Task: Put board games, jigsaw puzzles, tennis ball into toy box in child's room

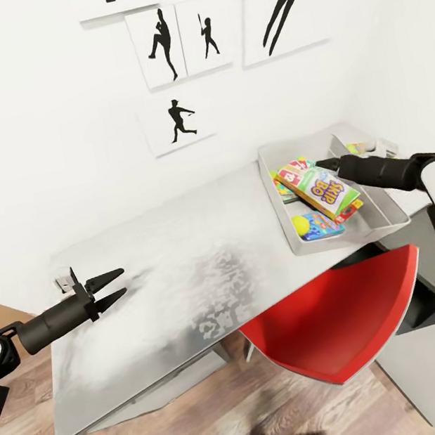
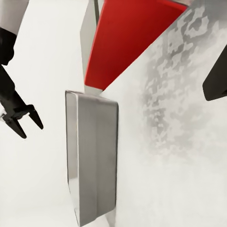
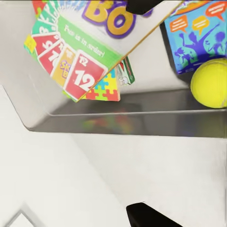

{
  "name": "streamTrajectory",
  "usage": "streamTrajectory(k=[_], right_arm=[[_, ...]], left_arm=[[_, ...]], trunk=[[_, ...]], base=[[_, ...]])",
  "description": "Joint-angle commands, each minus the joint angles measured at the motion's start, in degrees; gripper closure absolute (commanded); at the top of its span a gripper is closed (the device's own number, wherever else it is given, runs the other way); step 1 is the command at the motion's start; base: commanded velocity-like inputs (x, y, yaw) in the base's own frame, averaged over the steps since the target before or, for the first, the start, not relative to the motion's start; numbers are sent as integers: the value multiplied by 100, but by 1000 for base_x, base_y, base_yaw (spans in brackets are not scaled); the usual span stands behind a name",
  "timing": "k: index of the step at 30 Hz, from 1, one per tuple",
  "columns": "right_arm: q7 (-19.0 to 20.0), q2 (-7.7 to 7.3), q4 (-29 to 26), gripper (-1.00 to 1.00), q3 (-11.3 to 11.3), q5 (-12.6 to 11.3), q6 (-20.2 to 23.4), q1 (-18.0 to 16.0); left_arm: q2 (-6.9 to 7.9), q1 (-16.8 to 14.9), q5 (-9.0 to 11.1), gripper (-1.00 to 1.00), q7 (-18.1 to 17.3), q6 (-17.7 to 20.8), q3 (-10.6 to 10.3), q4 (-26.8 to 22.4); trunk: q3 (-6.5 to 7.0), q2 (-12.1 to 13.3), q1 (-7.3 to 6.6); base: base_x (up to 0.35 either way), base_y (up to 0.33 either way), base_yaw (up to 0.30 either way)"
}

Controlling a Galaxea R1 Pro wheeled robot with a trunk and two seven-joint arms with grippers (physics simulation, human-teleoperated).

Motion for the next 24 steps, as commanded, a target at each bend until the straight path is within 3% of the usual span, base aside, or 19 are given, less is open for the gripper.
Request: streamTrajectory(k=[1, 6, 7, 15, 24], right_arm=[[-57, -10, -44, -100, -89, -65, 85, -5], [-49, -91, -135, -100, -320, -69, 212, -5], [3, -207, -170, -100, -429, -70, 260, -5], [487, -565, -216, -100, -572, -74, 323, -5], [736, -680, -228, -100, -612, -74, 339, -5]], left_arm=[[1, -4, -48, -100, -48, 20, 3, 0], [1, -6, -48, -100, -51, 20, 1, -6], [1, -4, -47, -100, -52, 20, 1, -30], [1, -5, -47, -100, -53, 20, 0, -107], [-7, -6, -47, -100, -54, 20, 0, -185]], trunk=[[-8, -10, 2], [-8, -10, 2], [-8, -10, 2], [-8, -10, 2], [-8, -10, 2]], base=[[-151, -84, 0], [-182, -108, 0], [-173, -119, 0], [-100, -71, 0], [-25, -17, 0]])
